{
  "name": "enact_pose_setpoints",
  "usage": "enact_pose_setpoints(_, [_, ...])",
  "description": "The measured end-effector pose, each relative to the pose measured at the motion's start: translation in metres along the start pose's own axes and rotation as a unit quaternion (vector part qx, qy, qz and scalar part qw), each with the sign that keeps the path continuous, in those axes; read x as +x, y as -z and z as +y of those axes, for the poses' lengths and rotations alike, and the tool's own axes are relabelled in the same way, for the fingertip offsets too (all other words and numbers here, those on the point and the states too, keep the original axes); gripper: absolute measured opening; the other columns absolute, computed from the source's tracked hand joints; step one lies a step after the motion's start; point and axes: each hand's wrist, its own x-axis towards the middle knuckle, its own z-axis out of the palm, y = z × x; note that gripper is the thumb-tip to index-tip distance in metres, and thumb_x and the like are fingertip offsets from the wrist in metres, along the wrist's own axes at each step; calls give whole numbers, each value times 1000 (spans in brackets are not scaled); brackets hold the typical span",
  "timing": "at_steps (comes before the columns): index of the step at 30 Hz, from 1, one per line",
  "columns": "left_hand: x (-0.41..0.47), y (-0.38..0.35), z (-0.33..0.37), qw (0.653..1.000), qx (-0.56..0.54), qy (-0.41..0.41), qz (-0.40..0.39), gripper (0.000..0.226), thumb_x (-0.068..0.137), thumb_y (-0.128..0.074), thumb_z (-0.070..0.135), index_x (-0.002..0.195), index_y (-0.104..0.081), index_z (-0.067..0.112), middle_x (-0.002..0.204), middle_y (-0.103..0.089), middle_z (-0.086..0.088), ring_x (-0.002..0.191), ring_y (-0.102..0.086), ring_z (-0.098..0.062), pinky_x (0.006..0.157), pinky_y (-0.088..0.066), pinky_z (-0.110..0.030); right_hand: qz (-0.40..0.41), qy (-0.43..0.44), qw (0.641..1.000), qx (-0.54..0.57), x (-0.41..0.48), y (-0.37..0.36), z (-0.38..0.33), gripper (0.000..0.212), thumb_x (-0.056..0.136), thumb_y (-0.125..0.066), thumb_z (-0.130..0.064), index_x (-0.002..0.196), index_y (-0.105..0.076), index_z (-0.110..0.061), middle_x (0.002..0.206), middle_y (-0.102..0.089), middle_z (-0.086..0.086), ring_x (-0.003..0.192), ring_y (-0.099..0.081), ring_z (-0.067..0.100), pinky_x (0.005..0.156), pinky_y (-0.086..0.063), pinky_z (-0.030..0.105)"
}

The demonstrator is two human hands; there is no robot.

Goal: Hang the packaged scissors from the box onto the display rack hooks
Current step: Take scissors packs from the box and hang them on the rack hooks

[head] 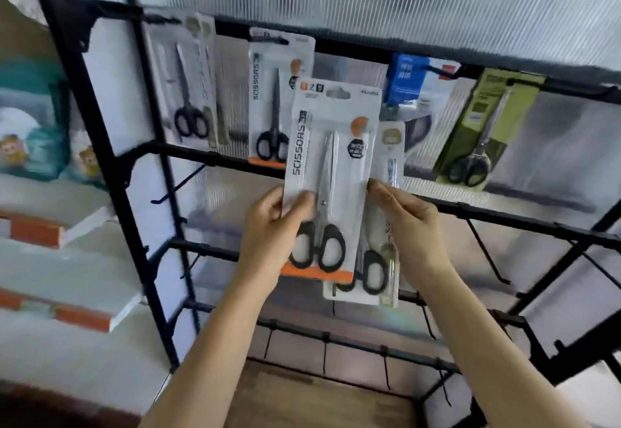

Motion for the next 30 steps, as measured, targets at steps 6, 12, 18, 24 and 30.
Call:
enact_pose_setpoints(6, [9,20,8,993,46,-65,90,25,85,-61,7,61,-57,15,52,-58,11,53,-53,0,54,-42,-11,-54,-8,998,31,19,-23,8,16,86,-59,-15,85,-73,-22,85,-74,-11,88,-68,2,75,-50,12])
enact_pose_setpoints(12, [22,38,20,988,62,-103,98,21,86,-59,7,66,-59,10,54,-59,11,57,-55,-1,59,-45,-12,-52,-9,998,33,27,-48,7,15,86,-59,-16,86,-73,-22,84,-74,-12,87,-68,2,80,-51,17])
enact_pose_setpoints(18, [35,65,23,991,58,-102,66,17,86,-61,15,76,-59,2,56,-56,11,63,-53,-5,70,-44,-29,-25,-8,999,38,19,-72,5,17,89,-56,-13,92,-72,-17,84,-74,-10,84,-68,2,72,-52,14])
enact_pose_setpoints(24, [41,91,30,993,54,-99,28,19,86,-62,14,67,-60,19,55,-59,15,60,-55,-2,67,-45,-23,2,1,1000,26,5,-94,7,16,89,-56,-13,94,-71,-18,88,-74,-8,87,-68,7,77,-54,16])
enact_pose_setpoints(30, [51,107,34,996,33,-80,-9,23,87,-59,9,66,-59,20,51,-57,16,55,-52,3,66,-43,-22,44,2,999,15,-7,-107,8,16,88,-57,-10,96,-70,-16,87,-71,-11,81,-65,-6,69,-47,5])
